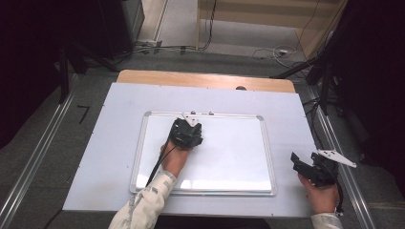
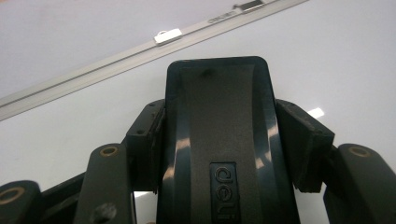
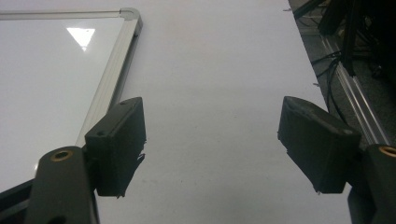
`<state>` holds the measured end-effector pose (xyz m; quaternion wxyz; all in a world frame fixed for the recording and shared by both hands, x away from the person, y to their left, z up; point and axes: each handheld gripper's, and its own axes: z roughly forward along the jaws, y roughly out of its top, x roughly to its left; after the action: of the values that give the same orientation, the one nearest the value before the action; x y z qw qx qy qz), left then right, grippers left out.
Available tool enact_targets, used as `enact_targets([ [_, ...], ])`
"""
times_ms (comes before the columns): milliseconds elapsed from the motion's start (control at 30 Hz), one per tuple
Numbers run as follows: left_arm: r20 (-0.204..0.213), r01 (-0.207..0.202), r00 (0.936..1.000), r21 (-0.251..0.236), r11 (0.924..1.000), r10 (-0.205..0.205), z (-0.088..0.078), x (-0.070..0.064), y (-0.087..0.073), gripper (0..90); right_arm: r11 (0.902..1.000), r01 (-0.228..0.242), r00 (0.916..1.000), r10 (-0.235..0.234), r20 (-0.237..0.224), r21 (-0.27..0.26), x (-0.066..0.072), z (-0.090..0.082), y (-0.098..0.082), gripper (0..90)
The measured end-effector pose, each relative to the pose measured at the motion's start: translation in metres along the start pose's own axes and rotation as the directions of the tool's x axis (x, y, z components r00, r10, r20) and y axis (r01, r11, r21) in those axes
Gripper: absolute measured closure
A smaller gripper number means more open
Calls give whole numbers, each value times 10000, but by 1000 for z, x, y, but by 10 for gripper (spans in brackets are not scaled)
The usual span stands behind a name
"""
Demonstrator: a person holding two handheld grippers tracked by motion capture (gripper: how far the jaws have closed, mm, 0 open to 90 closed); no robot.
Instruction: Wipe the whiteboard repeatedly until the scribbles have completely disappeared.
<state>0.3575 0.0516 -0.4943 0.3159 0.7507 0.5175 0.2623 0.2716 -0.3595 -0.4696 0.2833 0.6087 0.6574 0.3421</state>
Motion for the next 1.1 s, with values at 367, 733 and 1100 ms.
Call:
enact_targets([
  [367,-363,263,9990,13,9997,-262,-3,19,-5,405,10000,-49,10000,49,6,-6,0,0,0,222],
  [733,-195,33,9998,-6,10000,-33,-9,5,-10,404,10000,26,10000,-26,16,38,4,2,0,222],
  [1100,221,-294,9993,-91,9995,296,-17,-21,-15,404,10000,49,10000,-49,-19,53,6,2,1,222],
])
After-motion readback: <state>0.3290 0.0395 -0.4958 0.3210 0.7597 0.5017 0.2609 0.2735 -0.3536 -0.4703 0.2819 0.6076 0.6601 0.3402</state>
